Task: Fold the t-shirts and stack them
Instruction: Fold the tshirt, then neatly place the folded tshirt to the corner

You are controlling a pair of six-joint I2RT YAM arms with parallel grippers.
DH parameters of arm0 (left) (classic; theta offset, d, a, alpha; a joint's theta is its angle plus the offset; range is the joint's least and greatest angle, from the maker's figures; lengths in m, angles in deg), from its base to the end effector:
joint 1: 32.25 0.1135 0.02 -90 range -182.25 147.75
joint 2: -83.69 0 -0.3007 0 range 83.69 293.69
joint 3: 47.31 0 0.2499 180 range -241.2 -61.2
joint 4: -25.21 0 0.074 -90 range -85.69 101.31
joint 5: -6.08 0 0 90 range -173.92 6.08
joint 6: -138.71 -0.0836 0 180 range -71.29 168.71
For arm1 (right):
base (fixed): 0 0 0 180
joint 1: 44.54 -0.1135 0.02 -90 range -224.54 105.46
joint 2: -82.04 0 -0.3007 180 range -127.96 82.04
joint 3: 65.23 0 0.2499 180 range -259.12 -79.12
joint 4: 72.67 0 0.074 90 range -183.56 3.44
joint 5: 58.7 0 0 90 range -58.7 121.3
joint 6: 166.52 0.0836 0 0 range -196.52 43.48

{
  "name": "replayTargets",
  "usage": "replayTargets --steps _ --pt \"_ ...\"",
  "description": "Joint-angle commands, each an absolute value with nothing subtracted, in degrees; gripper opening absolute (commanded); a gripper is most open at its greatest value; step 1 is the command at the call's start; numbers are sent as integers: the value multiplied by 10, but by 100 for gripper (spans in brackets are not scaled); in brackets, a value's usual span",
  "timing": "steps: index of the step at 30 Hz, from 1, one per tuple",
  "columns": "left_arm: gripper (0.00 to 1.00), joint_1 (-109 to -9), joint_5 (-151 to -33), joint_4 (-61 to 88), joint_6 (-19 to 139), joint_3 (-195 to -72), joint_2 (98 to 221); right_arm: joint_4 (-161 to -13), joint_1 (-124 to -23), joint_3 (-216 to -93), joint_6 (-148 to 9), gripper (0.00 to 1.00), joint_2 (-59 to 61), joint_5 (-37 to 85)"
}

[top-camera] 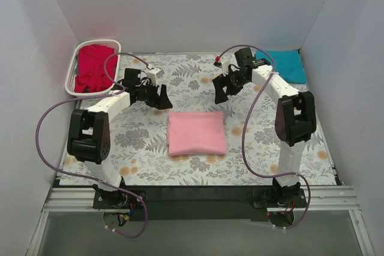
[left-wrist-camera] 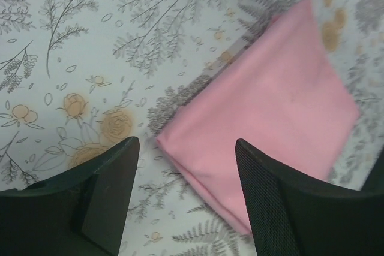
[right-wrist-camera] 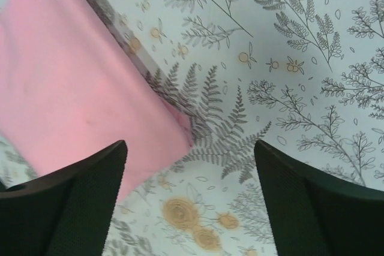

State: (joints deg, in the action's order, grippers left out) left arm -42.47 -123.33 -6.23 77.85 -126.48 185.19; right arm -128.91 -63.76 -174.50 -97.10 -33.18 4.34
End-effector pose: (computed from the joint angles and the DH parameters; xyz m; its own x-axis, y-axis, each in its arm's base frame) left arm 0.3774 -0.1220 0.2014 -0.9399 -0.2128 -0.2669 0.0557 0.6757 -0.7351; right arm 0.4275 0.1892 0.2283 -0.6086 -0.5440 -0.5777 -0.7553 0.6204 0.2114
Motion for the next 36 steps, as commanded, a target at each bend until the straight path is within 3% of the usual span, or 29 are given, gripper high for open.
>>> replayTargets --steps 1,6,7,9,20,26,31,36 --pt "65 -421 -1320 -49 893 -1252 1751 -1276 -623 -1747 -919 98 -253 -59" --pt "78 -449 -1366 51 1090 -1178 1710 -1173 -631 -1605 -776 98 -189 -225" --pt "86 -454 -1371 72 1116 -1157 1711 -1120 -636 -1559 -751 98 -183 -235" --pt "89 -460 -1358 126 1195 -1142 1732 -1058 -641 -1533 -690 98 -182 -256" --pt "88 -452 -1318 191 1206 -1154 1915 -1036 -636 -1578 -697 98 -363 -211" --pt "87 -403 -1326 174 1186 -1241 1975 -1041 -611 -1645 -710 98 -389 -183" --pt "89 -388 -1377 136 1198 -1254 1887 -1069 -599 -1676 -693 98 -325 -215" --pt "92 -414 -1401 164 1276 -1167 1768 -972 -624 -1527 -600 98 -205 -259"
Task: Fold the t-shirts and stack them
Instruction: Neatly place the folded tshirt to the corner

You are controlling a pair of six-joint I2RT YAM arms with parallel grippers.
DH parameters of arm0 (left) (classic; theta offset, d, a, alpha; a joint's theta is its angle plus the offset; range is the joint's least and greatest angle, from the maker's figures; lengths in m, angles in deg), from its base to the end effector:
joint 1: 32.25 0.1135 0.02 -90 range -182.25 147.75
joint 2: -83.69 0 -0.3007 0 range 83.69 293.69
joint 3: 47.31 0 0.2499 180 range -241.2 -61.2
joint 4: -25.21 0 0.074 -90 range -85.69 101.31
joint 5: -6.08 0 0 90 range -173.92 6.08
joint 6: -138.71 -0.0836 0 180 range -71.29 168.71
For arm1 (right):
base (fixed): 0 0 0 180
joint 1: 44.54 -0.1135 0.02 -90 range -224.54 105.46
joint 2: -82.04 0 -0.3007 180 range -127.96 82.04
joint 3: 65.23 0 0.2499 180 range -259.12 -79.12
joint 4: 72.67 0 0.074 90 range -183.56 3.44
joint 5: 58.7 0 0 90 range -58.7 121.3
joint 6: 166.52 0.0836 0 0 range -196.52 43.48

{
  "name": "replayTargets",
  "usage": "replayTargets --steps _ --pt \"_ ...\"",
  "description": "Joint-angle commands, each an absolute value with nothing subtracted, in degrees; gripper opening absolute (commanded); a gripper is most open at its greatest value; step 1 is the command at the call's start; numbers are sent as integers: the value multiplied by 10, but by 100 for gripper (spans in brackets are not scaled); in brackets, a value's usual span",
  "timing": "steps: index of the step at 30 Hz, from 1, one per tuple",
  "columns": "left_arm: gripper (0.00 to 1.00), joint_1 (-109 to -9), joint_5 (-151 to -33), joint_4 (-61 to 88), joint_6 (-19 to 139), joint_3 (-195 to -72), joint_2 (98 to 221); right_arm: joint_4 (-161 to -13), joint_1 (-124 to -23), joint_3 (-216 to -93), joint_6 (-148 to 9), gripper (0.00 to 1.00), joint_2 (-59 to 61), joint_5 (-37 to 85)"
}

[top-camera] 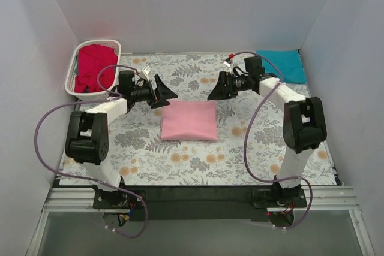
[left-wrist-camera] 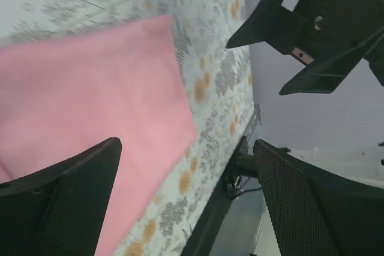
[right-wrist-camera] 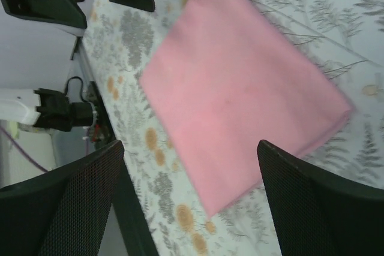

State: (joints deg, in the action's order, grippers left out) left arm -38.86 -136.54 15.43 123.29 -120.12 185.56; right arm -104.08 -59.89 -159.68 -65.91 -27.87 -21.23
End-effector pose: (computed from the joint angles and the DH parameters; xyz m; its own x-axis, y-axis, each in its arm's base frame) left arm 0.3872 -0.1117 0.2081 -0.8257 -0.4935 0.2733 -0.4185 0.2110 -0.8834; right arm 0.4151 0.1827 0.2385 -0.8177 -0.1083 -0.5653 -0.5430 0.4710 0.6952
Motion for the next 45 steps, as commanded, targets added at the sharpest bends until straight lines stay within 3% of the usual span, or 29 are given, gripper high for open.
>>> replayTargets --steps 1,6,16,19,26,31,36,45 --pt "92 -420 -1403 171 1289 -1152 1747 -945 -632 -1499 -553 98 -191 -264" --pt "92 -449 -1403 217 1351 -1062 1730 -758 -689 -1344 -417 98 -157 -269" --pt "91 -445 -1350 205 1321 -1014 1856 -773 -680 -1324 -432 98 -281 -221" --pt "90 -422 -1386 187 1305 -1023 1868 -813 -663 -1337 -458 98 -274 -210" --pt "93 -452 -1435 238 1318 -986 1685 -763 -667 -1291 -415 98 -123 -224" --pt "93 -548 -1388 287 1394 -985 1652 -731 -662 -1263 -386 98 -68 -242" --pt "91 -586 -1352 362 1438 -987 1741 -729 -634 -1248 -383 98 -59 -241" --pt "88 -587 -1303 321 1417 -1022 1894 -727 -602 -1234 -382 98 -57 -236"
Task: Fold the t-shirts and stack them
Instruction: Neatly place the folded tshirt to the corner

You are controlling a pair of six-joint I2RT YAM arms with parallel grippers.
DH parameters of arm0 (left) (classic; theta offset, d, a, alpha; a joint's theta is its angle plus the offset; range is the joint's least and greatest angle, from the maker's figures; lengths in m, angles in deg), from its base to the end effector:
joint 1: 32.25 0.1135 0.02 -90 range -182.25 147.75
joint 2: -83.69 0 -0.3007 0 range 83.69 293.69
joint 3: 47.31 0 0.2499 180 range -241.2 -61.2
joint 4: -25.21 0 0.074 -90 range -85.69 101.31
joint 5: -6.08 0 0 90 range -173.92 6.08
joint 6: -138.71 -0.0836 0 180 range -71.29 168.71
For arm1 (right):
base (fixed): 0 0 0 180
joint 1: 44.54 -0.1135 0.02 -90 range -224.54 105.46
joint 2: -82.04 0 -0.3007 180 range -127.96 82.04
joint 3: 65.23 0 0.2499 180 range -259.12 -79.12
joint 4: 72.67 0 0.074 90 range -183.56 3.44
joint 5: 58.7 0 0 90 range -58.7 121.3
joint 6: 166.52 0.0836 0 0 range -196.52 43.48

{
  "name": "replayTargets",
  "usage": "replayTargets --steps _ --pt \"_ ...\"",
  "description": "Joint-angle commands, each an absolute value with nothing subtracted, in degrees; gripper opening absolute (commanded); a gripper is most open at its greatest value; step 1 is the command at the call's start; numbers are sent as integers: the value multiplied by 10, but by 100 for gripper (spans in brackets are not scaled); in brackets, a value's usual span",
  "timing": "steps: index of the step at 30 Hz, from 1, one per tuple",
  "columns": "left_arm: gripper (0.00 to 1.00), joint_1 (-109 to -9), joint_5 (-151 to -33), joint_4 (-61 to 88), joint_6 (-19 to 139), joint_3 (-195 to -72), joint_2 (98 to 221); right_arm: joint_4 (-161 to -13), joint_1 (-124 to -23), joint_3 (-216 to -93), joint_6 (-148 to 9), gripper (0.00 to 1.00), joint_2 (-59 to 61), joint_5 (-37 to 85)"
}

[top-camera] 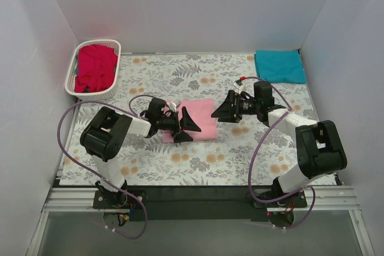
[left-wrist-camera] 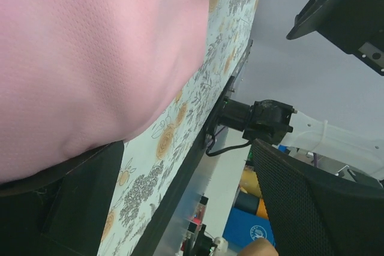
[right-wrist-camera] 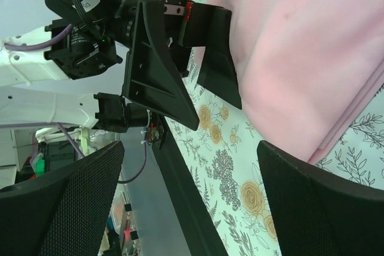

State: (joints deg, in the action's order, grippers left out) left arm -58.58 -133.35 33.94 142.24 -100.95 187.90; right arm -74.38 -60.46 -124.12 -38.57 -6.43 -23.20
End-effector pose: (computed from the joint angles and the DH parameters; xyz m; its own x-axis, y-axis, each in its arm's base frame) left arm 0.2839 -0.2113 0.1263 -0.7574 -0.3495 0.5516 -0.6457 0.2749 -0.7124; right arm 0.3025 0.1571 0.2271 -0.9032 0.1137 -0.4138 -0.3460 0.3775 0.8589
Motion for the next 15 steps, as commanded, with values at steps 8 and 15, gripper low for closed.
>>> replayTargets --steps 8,15 --pt "89 -584 -1354 266 1355 -1027 1771 -710 -611 -1230 -378 98 -52 -244" --pt "84 -521 -1388 199 1331 -982 1658 -673 -681 -1247 -362 98 -99 -255"
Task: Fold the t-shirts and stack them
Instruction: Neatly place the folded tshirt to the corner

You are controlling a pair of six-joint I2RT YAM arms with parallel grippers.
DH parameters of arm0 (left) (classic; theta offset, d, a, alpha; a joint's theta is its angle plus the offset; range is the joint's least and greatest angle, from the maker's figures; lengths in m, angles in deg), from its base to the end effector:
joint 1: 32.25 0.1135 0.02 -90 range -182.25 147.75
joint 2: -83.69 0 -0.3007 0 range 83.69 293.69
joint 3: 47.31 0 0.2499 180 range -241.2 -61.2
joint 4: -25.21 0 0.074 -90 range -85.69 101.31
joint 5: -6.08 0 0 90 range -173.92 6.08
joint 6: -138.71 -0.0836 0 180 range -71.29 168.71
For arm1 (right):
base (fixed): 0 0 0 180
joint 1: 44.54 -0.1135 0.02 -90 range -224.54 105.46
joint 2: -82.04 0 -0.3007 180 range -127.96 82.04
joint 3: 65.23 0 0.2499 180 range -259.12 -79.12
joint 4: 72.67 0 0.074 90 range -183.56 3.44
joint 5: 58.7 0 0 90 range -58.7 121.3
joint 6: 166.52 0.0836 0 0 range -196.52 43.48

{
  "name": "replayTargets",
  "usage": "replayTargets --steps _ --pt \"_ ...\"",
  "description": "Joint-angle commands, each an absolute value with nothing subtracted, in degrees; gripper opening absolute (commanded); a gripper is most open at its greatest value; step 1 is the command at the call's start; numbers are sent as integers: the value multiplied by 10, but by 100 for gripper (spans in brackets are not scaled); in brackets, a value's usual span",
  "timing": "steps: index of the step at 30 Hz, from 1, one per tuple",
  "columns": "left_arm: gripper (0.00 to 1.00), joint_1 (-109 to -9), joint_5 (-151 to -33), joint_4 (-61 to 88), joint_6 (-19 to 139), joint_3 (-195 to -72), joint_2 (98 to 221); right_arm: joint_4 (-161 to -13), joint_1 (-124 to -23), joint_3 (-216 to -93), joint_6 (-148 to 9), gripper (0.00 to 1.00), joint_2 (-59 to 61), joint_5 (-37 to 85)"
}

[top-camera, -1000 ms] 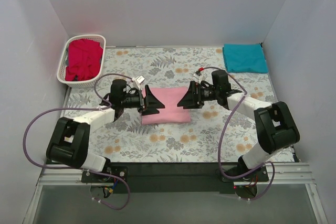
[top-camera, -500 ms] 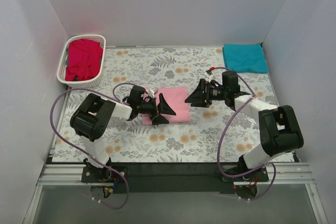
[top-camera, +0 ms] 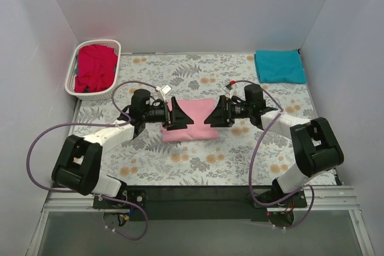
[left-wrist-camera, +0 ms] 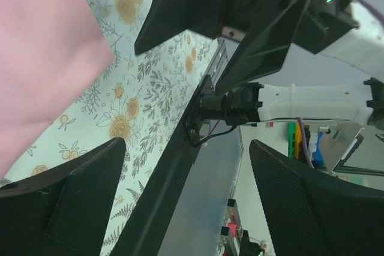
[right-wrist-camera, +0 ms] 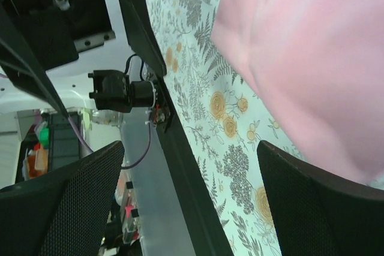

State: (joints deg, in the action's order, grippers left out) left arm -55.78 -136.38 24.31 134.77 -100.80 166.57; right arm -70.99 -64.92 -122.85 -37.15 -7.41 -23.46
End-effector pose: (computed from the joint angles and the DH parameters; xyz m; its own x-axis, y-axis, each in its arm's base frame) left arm 0.2562 -0.1839 0.2262 -0.9007 -0.2708 0.3397 -0.4015 0.2205 -0.8889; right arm 0.2904 0.1807 0.2210 -0.9114 0.0519 -0.4083 -0.3685 0.3390 0.8656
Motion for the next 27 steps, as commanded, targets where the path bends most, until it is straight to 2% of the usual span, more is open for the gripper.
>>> replayTargets --steps 1,3,10,15,17,18,19,22,27 --pt "82 -495 -1405 204 1338 -970 1667 -671 -690 -1253 -364 98 -123 -259" --pt "79 -478 -1410 204 1339 -964 1681 -671 -710 -1275 -365 98 -152 -275" --pt "79 -431 -1390 195 1297 -954 1761 -672 -714 -1290 -389 98 -257 -274" --pt "80 -398 -1368 168 1273 -964 1812 -676 -697 -1268 -402 98 -251 -290" --pt "77 -381 -1392 161 1261 -970 1810 -686 -696 -1270 -409 97 -219 -311" --pt "74 -380 -1456 161 1257 -983 1797 -695 -698 -1276 -415 98 -200 -318" --pt "69 -381 -1486 161 1254 -992 1785 -701 -697 -1298 -416 98 -164 -316" --pt "71 -386 -1516 175 1270 -1033 1726 -708 -688 -1351 -421 98 -138 -289" --pt "70 -386 -1470 223 1310 -1120 1771 -707 -664 -1478 -415 98 -243 -270"
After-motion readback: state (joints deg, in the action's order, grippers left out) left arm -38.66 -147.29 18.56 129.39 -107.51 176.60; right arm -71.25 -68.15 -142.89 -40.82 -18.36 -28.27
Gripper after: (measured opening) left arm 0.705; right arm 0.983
